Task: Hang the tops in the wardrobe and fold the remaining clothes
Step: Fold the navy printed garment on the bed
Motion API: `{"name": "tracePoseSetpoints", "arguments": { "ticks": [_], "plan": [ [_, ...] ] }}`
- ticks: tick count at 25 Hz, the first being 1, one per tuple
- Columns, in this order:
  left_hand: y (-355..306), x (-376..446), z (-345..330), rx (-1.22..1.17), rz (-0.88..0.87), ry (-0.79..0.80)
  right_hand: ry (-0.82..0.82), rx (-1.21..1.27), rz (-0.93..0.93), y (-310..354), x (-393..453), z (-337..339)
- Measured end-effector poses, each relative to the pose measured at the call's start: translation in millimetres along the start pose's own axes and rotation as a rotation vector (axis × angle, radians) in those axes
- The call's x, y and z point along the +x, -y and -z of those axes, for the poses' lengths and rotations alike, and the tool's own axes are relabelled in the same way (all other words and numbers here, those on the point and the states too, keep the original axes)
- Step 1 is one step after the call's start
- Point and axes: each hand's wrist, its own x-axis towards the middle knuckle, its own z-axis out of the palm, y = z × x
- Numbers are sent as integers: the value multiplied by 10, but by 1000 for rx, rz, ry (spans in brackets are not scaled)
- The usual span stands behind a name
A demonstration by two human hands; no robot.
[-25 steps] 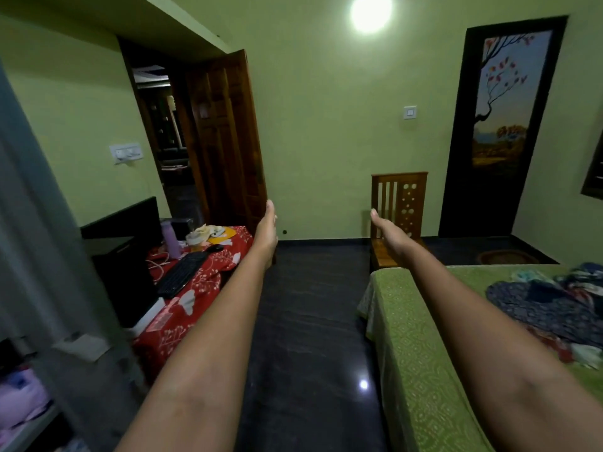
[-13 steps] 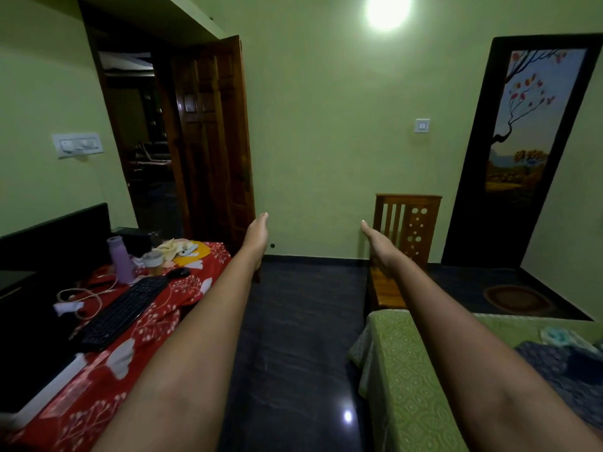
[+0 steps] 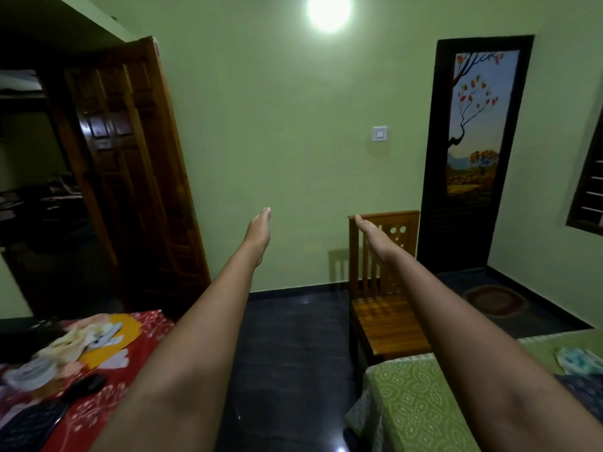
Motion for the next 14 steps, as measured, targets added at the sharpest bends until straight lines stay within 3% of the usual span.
{"name": "tracePoseSetpoints", "arguments": {
  "ticks": [6, 14],
  "plan": [
    [-345, 1623, -580, -88, -99, 29, -122, 31, 118, 349, 1438, 582],
    [-20, 2894, -2323, -147, -43, 305, -360, 70, -20, -141, 2257, 1842]
  ]
}}
